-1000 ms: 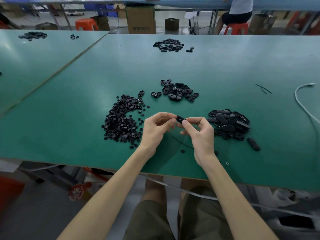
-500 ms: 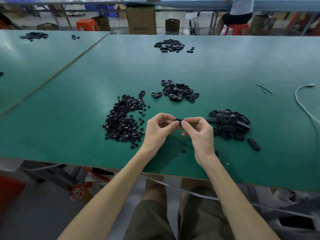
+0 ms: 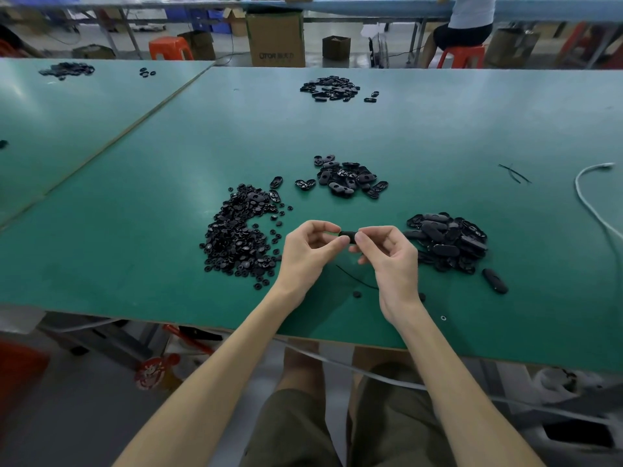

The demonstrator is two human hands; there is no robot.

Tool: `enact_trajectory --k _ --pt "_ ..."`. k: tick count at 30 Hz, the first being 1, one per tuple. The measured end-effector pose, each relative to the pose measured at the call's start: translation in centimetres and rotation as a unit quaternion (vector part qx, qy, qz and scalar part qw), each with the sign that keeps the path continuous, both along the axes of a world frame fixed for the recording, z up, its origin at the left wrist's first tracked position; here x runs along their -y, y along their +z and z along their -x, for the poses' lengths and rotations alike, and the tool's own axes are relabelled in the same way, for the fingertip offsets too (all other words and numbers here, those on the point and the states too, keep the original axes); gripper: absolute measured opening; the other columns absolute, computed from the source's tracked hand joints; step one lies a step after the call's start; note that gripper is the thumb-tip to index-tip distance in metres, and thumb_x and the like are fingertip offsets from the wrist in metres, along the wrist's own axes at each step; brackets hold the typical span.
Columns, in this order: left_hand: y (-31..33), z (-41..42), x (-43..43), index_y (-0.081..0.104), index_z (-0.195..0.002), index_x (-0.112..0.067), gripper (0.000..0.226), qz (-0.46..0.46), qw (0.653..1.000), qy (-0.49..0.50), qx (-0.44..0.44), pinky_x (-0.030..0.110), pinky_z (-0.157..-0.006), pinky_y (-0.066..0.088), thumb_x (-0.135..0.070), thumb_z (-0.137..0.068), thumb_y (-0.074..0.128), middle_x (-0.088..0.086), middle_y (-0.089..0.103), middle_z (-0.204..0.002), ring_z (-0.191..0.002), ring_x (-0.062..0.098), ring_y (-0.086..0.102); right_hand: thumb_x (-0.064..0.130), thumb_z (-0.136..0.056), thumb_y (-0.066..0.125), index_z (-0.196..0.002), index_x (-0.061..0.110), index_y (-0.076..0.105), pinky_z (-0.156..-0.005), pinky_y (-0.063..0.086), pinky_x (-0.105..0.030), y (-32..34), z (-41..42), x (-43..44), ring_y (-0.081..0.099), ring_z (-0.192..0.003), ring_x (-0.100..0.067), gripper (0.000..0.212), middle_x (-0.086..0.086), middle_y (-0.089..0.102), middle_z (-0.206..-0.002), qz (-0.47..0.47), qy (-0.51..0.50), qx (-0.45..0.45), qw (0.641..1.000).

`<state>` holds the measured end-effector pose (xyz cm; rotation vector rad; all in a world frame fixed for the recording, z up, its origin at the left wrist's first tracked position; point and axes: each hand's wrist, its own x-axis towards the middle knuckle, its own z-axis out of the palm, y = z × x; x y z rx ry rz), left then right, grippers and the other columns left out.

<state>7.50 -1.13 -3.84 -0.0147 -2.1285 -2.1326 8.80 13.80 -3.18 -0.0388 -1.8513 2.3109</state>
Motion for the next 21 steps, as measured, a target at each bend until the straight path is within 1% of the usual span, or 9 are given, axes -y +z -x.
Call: enact_trajectory --k 3,8,13,15,18,20,21 --pt "-0.07 0.05 -0.03 0.070 -0.103 -0.010 0.024 0.004 1.000 0.004 0.000 0.017 -0.063 0.047 -0.016 -0.085 0.084 -0.006 0.072 -0.076 -0.066 0.002 0.062 0.003 -0.093 0.076 -0.093 0.008 0.071 -0.063 0.054 -0.022 0.05 -0.02 -0.08 0.074 -0.078 -0.016 0.007 0.003 0.076 -0.080 -0.001 0.009 -0.004 1.000" --pt "-0.06 0.03 -0.02 0.070 -0.103 -0.010 0.027 0.008 1.000 0.010 -0.001 0.019 -0.063 0.047 -0.019 -0.084 0.086 -0.005 0.071 -0.075 -0.065 0.003 0.059 0.002 -0.092 0.076 -0.093 0.008 0.071 -0.063 0.054 -0.021 0.04 0.02 -0.21 0.074 -0.076 -0.014 0.008 0.003 0.076 -0.079 0.001 0.017 -0.001 1.000" --pt "-0.04 0.00 -0.16 0.069 -0.104 -0.009 0.025 0.020 1.000 0.008 -0.009 0.017 -0.062 0.045 -0.016 -0.086 0.084 -0.003 0.069 -0.075 -0.063 0.003 0.057 0.000 -0.091 0.076 -0.094 0.006 0.072 -0.063 0.054 -0.021 0.01 0.07 -0.32 0.073 -0.074 -0.012 0.007 0.002 0.076 -0.078 -0.004 0.030 0.002 1.000" --pt "-0.08 0.03 -0.15 0.070 -0.103 -0.010 0.023 0.027 1.000 0.008 -0.015 0.016 -0.062 0.044 -0.017 -0.086 0.084 -0.003 0.068 -0.076 -0.064 0.003 0.057 0.000 -0.092 0.075 -0.094 0.006 0.072 -0.063 0.055 -0.021 -0.03 0.12 -0.35 0.072 -0.073 -0.013 0.007 0.002 0.076 -0.078 -0.001 0.031 0.006 0.999" --pt "-0.22 0.06 -0.02 0.073 -0.101 -0.014 0.020 0.035 0.999 0.008 -0.025 0.018 -0.069 0.046 -0.020 -0.085 0.084 -0.005 0.070 -0.083 -0.073 0.006 0.058 0.001 -0.094 0.072 -0.094 0.007 0.070 -0.063 0.055 -0.022 -0.06 0.14 -0.40 0.072 -0.072 -0.013 0.007 0.003 0.075 -0.078 0.002 0.035 0.006 0.999" --pt "-0.21 0.08 0.08 0.075 -0.104 -0.016 0.020 0.033 0.999 -0.004 -0.031 0.023 -0.080 0.052 -0.019 -0.087 0.083 -0.007 0.075 -0.096 -0.085 0.010 0.065 0.001 -0.095 0.072 -0.094 0.007 0.070 -0.063 0.055 -0.022 -0.10 0.16 -0.41 0.072 -0.073 -0.014 0.006 0.002 0.075 -0.079 0.004 0.036 0.005 0.999" --pt "-0.17 0.07 0.09 0.075 -0.106 -0.016 0.019 0.028 0.999 -0.018 -0.034 0.025 -0.085 0.054 -0.018 -0.088 0.081 -0.005 0.077 -0.102 -0.091 0.013 0.068 0.001 -0.095 0.072 -0.094 0.007 0.069 -0.063 0.055 -0.023 -0.11 0.14 -0.44 0.072 -0.073 -0.014 0.006 0.002 0.075 -0.079 0.005 0.037 0.005 0.999"
